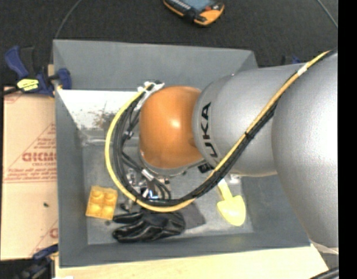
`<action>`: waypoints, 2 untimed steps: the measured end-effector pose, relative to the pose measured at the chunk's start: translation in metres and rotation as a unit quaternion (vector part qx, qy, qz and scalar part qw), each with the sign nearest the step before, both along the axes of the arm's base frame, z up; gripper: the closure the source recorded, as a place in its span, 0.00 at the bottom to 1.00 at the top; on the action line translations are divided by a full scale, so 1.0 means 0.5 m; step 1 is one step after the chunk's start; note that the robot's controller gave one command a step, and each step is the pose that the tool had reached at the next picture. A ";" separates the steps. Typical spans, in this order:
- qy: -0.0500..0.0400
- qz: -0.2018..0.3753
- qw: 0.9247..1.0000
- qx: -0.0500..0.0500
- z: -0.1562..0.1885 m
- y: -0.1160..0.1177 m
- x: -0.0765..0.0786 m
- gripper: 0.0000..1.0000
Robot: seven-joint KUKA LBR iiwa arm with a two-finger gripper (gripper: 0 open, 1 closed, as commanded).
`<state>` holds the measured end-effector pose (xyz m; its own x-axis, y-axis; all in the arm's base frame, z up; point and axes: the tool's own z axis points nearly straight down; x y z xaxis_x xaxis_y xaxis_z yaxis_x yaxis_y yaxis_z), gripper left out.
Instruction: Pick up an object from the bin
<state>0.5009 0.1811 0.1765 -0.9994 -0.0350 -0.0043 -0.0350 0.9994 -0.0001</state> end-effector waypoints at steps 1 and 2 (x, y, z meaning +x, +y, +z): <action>-0.001 0.080 0.997 0.002 0.047 0.066 -0.025 0.00; 0.000 0.079 0.997 0.001 0.045 0.064 -0.025 0.00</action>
Offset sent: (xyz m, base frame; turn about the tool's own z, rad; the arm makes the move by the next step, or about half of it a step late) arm 0.0000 0.0000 0.0000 0.0000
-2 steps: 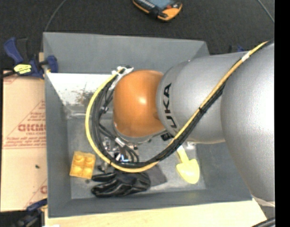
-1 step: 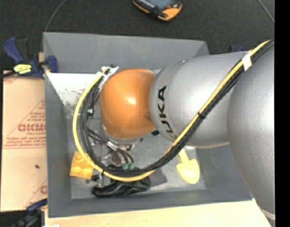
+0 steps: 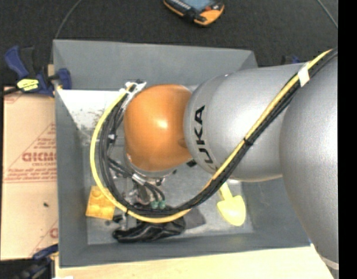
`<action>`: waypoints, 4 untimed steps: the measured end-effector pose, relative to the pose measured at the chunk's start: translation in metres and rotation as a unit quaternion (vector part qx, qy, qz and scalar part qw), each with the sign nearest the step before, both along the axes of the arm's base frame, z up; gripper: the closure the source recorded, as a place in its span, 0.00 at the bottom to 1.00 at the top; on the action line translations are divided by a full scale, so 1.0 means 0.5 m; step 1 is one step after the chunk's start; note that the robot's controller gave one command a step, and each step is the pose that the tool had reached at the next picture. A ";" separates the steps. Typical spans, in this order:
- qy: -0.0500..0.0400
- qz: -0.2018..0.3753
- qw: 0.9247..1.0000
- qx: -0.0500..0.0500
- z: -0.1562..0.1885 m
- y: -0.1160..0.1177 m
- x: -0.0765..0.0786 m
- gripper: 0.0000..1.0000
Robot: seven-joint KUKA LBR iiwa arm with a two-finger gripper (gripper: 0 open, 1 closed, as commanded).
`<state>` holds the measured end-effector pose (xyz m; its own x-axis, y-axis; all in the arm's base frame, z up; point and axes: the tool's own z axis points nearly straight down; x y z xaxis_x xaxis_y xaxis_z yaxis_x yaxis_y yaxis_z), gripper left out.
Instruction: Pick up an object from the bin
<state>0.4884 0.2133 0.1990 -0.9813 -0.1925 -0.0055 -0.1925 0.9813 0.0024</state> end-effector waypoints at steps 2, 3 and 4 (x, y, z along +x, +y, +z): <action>-0.006 0.000 1.000 0.002 -0.077 0.002 0.171 0.00; 0.005 -0.022 1.000 -0.003 -0.115 -0.154 0.038 0.00; -0.006 -0.022 1.000 0.004 -0.187 -0.119 -0.013 0.00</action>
Offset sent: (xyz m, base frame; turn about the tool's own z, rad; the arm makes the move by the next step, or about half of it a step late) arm 0.0811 0.0013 -0.0395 -0.0025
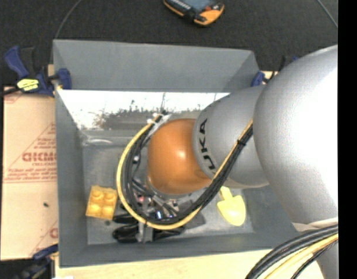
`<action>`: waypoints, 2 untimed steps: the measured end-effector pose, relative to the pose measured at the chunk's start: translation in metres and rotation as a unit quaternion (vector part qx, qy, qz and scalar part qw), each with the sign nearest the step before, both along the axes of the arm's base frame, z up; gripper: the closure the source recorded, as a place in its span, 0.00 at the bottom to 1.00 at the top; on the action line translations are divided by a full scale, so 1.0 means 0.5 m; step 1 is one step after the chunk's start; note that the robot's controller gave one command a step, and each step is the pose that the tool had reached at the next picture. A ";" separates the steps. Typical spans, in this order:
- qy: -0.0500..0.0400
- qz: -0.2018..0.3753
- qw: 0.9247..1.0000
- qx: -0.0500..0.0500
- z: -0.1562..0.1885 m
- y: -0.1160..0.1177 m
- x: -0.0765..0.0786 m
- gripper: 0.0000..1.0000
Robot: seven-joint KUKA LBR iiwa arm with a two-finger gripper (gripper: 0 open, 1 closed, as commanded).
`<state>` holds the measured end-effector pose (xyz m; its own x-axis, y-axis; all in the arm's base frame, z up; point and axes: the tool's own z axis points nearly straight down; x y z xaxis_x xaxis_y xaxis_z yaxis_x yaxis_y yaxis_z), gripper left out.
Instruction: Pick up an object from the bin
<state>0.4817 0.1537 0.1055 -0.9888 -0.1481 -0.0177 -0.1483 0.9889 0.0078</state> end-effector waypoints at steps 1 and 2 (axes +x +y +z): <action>-0.001 0.178 0.984 -0.006 -0.069 0.016 0.038 1.00; -0.001 0.178 0.984 -0.006 -0.069 0.016 0.038 1.00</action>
Offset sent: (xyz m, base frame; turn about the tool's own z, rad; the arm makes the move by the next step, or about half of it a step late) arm 0.0000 0.0000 0.0000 0.0000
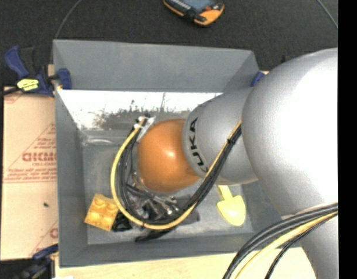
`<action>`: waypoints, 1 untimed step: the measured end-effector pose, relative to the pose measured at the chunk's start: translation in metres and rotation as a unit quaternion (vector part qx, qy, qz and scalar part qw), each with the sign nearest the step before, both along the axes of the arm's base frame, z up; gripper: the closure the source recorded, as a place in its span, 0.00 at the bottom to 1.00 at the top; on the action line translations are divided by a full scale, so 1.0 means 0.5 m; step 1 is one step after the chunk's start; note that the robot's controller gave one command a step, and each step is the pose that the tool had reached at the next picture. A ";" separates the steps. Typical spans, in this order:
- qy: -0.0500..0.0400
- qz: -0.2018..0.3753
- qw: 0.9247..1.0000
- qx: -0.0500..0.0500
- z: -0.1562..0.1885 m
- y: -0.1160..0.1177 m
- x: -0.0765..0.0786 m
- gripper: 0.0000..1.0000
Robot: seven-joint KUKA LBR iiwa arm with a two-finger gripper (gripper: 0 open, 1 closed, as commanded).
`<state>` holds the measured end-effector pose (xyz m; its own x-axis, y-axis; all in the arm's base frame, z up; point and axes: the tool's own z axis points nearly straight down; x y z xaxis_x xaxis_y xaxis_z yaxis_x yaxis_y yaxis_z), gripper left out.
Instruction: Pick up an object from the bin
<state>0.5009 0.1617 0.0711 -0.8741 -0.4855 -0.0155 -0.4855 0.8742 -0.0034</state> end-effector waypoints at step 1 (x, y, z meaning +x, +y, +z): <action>-0.003 0.032 0.999 0.000 0.001 -0.040 0.061 1.00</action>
Offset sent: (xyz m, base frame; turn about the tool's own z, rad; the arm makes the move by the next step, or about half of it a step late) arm -0.0099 0.0186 0.0514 -0.0384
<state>0.5312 0.1418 0.0715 -0.8409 -0.5407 -0.0214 -0.5407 0.8412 -0.0063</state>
